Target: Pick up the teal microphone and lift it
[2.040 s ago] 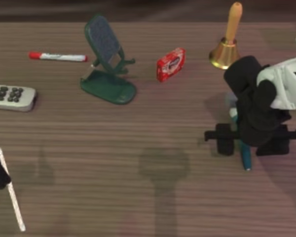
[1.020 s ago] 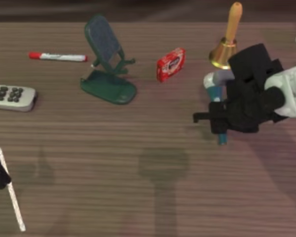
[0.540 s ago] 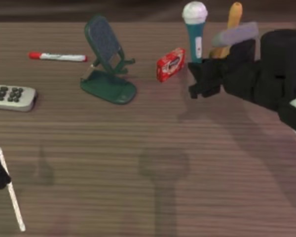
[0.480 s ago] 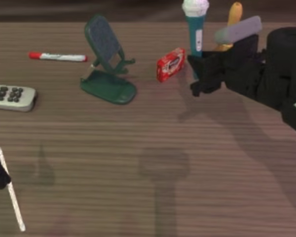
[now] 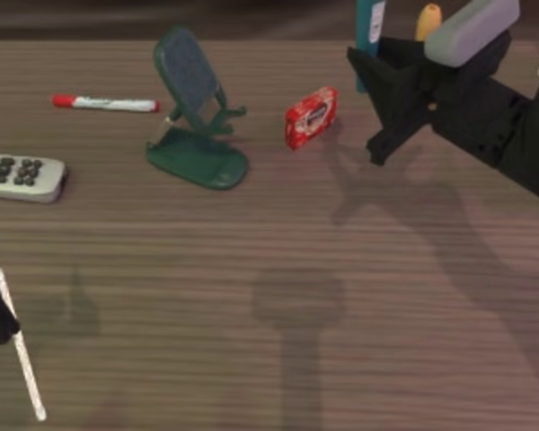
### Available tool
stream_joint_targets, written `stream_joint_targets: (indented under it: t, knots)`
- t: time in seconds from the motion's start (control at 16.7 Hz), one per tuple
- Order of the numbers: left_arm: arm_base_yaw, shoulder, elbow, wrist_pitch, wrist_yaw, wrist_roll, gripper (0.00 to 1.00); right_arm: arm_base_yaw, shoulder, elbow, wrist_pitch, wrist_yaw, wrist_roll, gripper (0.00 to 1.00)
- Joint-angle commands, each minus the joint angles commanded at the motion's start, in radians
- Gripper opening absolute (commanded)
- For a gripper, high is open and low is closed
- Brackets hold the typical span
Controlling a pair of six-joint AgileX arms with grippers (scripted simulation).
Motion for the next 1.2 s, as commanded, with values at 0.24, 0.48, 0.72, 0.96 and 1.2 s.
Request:
stream_joint_targets:
  t: [0.24, 0.48, 0.72, 0.96, 1.2]
  knots:
    - [0.0, 0.0, 0.0, 0.0, 0.0, 0.0, 1.0, 0.007, 0.004, 0.004, 0.0, 0.004, 0.003, 0.0]
    - [0.0, 0.0, 0.0, 0.0, 0.0, 0.0, 1.0, 0.087, 0.007, -0.011, 0.066, 0.082, 0.008, 0.0]
    - [0.0, 0.0, 0.0, 0.0, 0.0, 0.0, 1.0, 0.193, 0.003, -0.035, 0.15, 0.185, 0.019, 0.0]
    - [0.0, 0.0, 0.0, 0.0, 0.0, 0.0, 1.0, 0.215, 0.001, -0.039, 0.167, 0.206, 0.02, 0.0]
    - [0.0, 0.0, 0.0, 0.0, 0.0, 0.0, 1.0, 0.214, 0.002, -0.038, 0.167, 0.205, 0.021, 0.0]
